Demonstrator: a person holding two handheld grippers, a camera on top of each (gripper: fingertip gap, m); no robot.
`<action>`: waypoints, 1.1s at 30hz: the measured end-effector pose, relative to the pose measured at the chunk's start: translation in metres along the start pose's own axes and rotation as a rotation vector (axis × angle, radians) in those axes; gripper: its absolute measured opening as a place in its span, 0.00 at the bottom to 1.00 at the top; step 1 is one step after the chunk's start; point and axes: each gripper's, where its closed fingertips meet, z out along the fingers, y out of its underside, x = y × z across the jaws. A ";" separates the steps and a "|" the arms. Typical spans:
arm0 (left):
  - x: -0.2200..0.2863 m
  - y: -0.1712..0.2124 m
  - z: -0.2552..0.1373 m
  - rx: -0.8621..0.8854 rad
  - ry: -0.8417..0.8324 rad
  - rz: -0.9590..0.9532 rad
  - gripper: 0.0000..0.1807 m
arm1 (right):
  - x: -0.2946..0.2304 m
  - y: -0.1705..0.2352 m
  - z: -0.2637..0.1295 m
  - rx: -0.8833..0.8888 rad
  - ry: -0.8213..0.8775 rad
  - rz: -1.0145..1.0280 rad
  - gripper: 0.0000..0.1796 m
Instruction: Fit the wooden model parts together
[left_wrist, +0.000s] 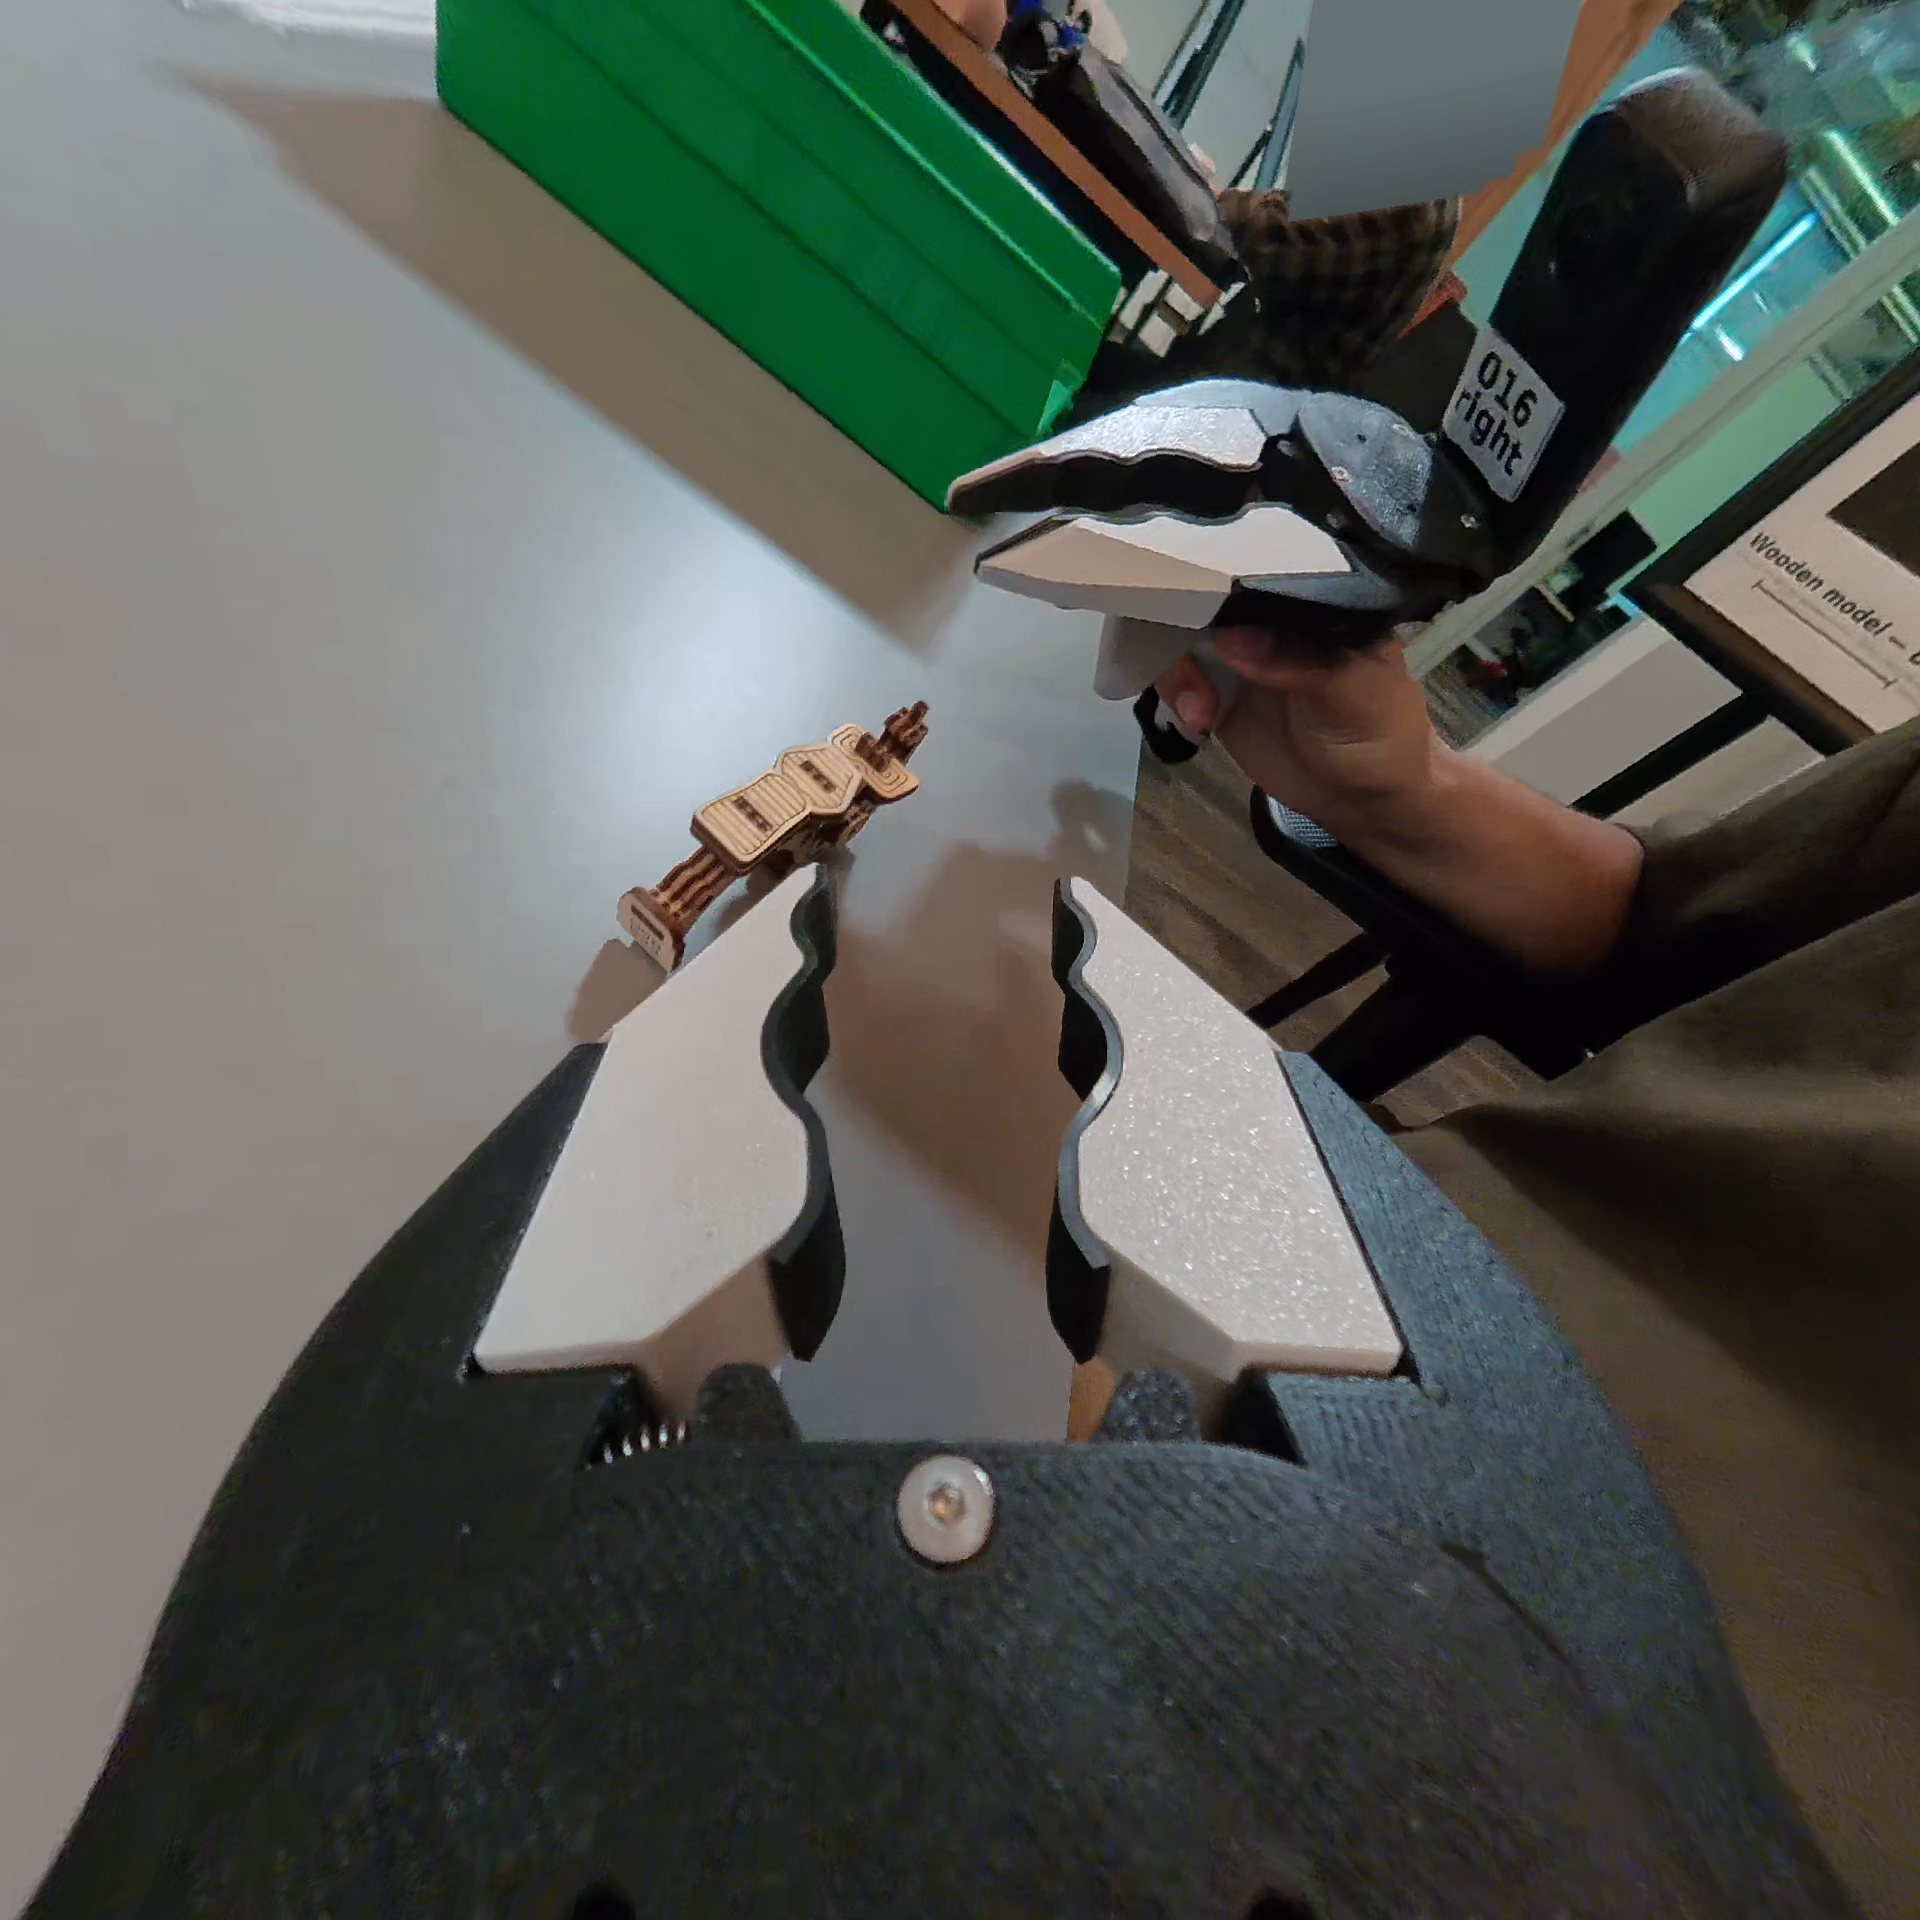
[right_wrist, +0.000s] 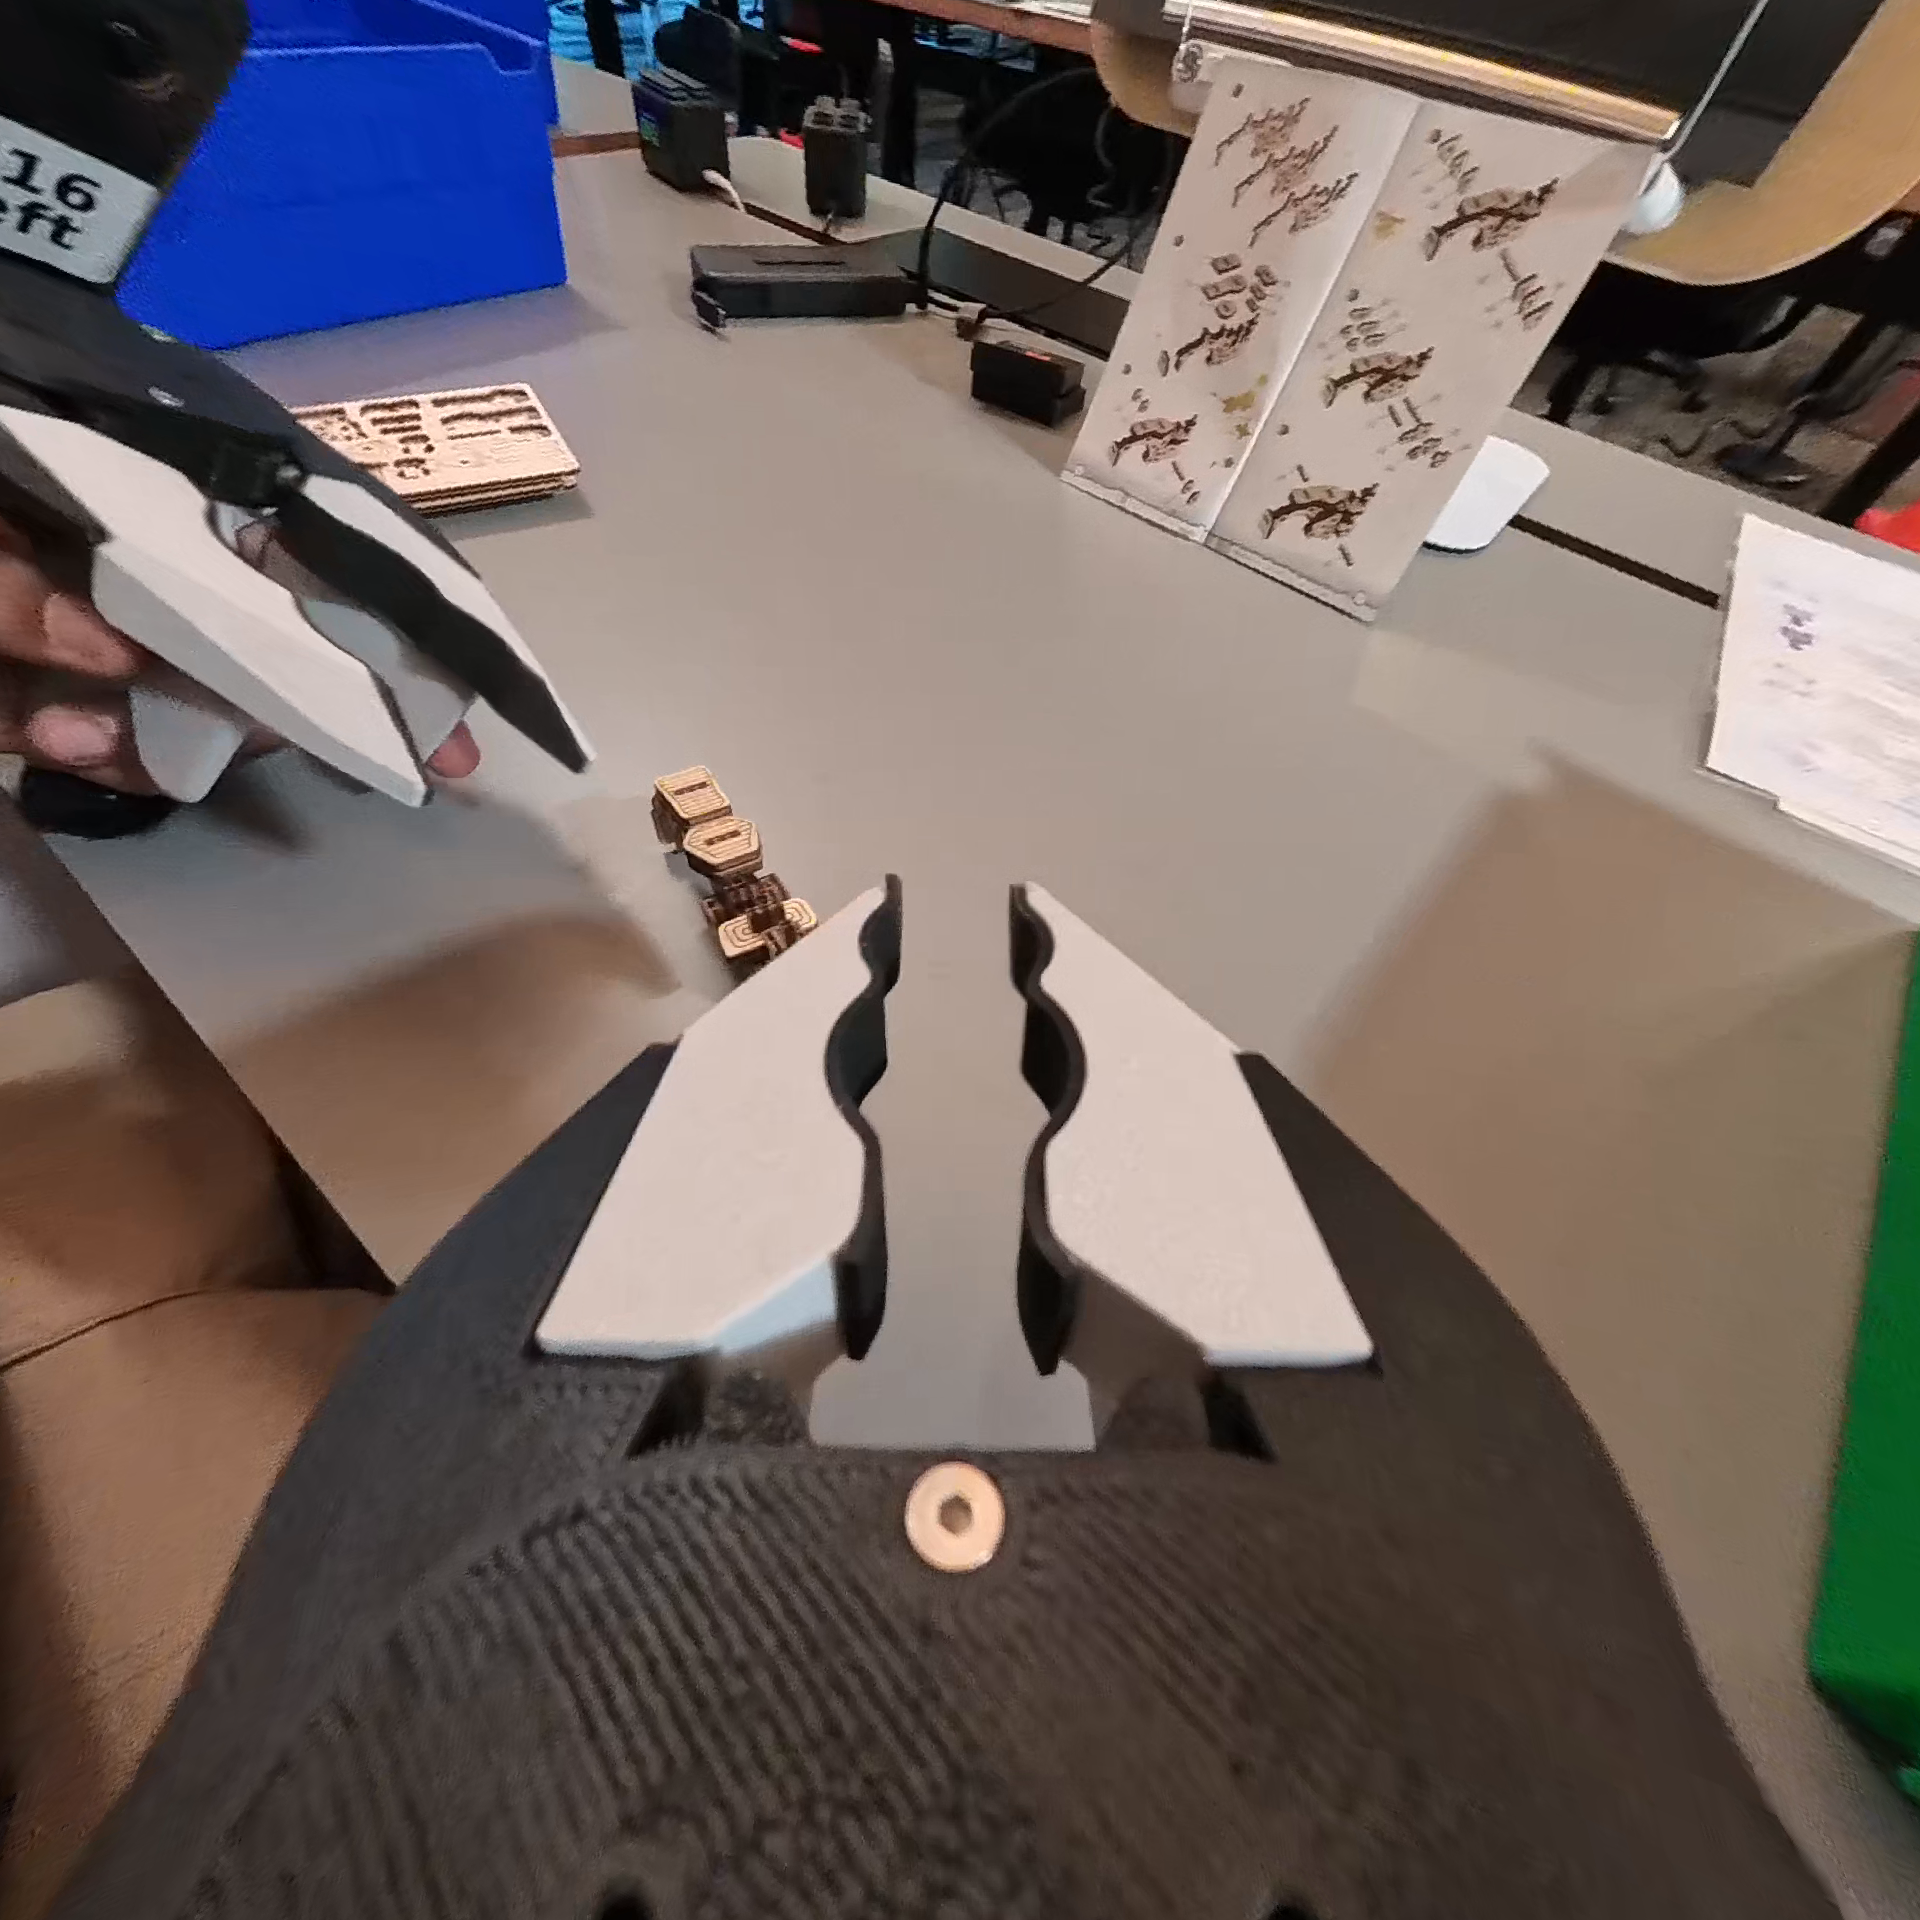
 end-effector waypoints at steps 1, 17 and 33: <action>0.002 -0.003 -0.002 0.019 0.011 0.001 0.22 | 0.001 0.000 0.000 0.002 0.006 0.009 0.12; 0.006 -0.043 -0.030 0.287 0.114 -0.089 0.41 | 0.020 -0.033 -0.025 0.191 0.225 -0.169 0.07; -0.021 -0.046 -0.043 0.308 -0.236 0.075 0.00 | -0.006 -0.034 -0.013 0.187 0.285 -0.327 0.19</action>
